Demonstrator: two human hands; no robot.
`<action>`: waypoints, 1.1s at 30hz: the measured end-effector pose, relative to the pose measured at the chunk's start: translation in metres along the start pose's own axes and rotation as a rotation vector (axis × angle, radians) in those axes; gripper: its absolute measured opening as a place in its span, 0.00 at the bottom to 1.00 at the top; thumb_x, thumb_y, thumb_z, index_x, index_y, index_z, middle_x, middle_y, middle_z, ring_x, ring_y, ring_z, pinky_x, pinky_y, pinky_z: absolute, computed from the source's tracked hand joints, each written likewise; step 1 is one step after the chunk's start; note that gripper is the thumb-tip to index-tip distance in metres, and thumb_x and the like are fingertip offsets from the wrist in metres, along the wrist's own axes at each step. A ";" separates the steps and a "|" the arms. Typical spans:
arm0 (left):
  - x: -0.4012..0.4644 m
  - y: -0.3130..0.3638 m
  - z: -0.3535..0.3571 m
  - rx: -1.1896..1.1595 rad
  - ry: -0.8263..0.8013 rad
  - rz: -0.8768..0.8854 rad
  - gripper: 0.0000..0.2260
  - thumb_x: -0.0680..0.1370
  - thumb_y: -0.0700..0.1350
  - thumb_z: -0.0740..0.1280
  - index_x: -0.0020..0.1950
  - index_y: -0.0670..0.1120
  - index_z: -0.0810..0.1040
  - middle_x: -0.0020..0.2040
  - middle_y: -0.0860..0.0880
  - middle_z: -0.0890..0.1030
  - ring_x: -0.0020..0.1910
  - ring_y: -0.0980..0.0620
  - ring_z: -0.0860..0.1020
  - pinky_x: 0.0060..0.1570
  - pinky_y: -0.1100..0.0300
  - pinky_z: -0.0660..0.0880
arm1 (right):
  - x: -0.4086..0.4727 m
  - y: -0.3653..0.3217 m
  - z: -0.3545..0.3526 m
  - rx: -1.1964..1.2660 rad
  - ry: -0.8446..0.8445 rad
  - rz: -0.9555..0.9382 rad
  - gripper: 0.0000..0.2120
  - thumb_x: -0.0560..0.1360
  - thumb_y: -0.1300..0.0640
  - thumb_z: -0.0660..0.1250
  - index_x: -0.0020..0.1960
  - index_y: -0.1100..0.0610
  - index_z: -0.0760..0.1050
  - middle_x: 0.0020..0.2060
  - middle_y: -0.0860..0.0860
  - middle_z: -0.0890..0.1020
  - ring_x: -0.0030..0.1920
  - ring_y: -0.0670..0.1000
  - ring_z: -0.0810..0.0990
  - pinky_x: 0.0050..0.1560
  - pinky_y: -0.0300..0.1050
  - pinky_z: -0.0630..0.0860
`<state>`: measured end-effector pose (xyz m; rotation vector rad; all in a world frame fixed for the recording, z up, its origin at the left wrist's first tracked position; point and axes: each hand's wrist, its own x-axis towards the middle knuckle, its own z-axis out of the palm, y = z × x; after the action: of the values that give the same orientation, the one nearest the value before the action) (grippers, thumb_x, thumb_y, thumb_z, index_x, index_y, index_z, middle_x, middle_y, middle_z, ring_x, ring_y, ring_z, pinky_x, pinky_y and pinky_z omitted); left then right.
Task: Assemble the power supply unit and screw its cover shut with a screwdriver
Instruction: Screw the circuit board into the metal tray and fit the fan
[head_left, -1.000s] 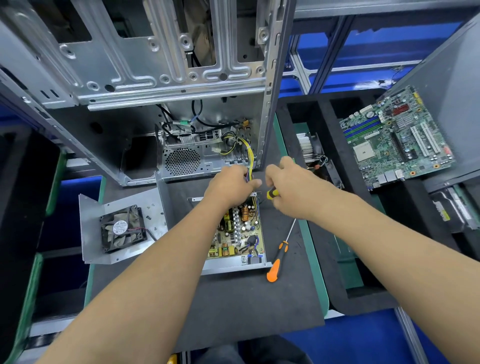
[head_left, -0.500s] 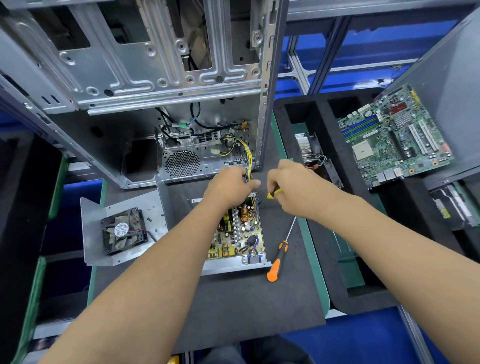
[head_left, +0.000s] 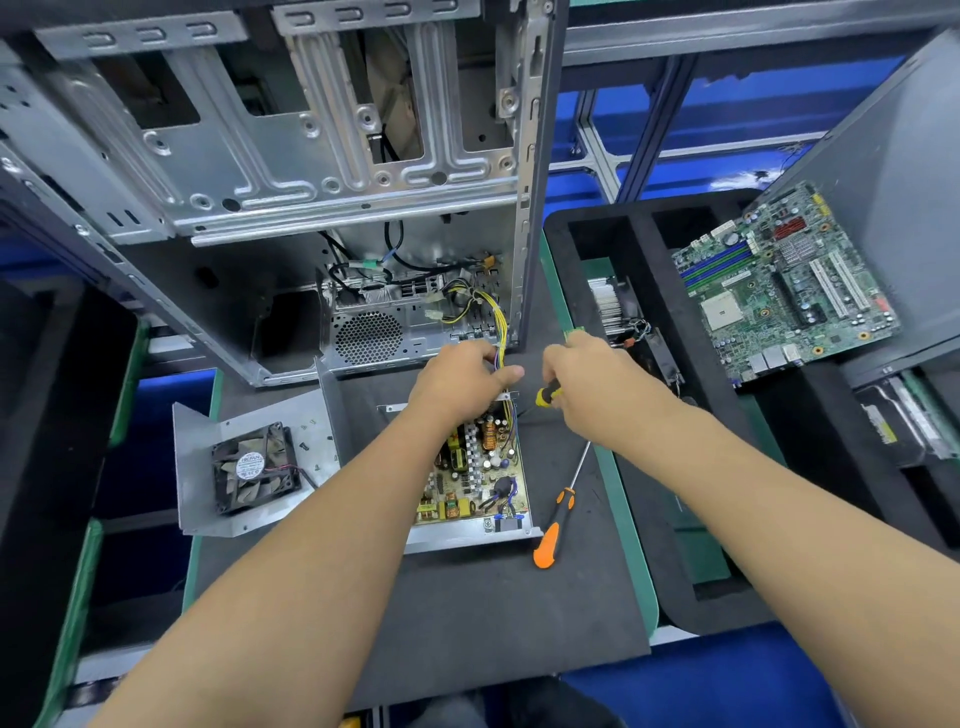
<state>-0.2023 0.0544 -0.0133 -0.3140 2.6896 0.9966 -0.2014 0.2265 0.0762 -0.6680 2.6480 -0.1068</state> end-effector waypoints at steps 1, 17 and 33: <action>-0.001 0.000 0.000 -0.003 0.001 0.006 0.15 0.79 0.60 0.67 0.56 0.51 0.78 0.38 0.54 0.78 0.43 0.47 0.78 0.43 0.53 0.75 | 0.001 0.001 0.001 -0.028 0.005 0.008 0.07 0.80 0.57 0.64 0.54 0.60 0.72 0.46 0.56 0.70 0.54 0.62 0.77 0.50 0.53 0.76; -0.033 -0.012 -0.030 -0.229 0.166 -0.022 0.09 0.83 0.52 0.62 0.54 0.50 0.80 0.40 0.53 0.84 0.34 0.55 0.79 0.35 0.60 0.73 | 0.004 0.001 0.000 -0.131 0.025 0.026 0.20 0.83 0.46 0.58 0.39 0.58 0.69 0.35 0.54 0.68 0.44 0.60 0.74 0.41 0.47 0.67; -0.067 -0.045 -0.035 -0.228 0.281 -0.013 0.06 0.82 0.51 0.63 0.50 0.54 0.79 0.43 0.54 0.82 0.43 0.57 0.78 0.40 0.65 0.72 | -0.011 0.015 0.016 0.111 0.056 0.180 0.24 0.83 0.43 0.56 0.36 0.59 0.68 0.38 0.57 0.73 0.46 0.61 0.77 0.43 0.49 0.74</action>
<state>-0.1318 0.0053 0.0055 -0.5534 2.8130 1.3496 -0.1926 0.2449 0.0632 -0.3942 2.7183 -0.2227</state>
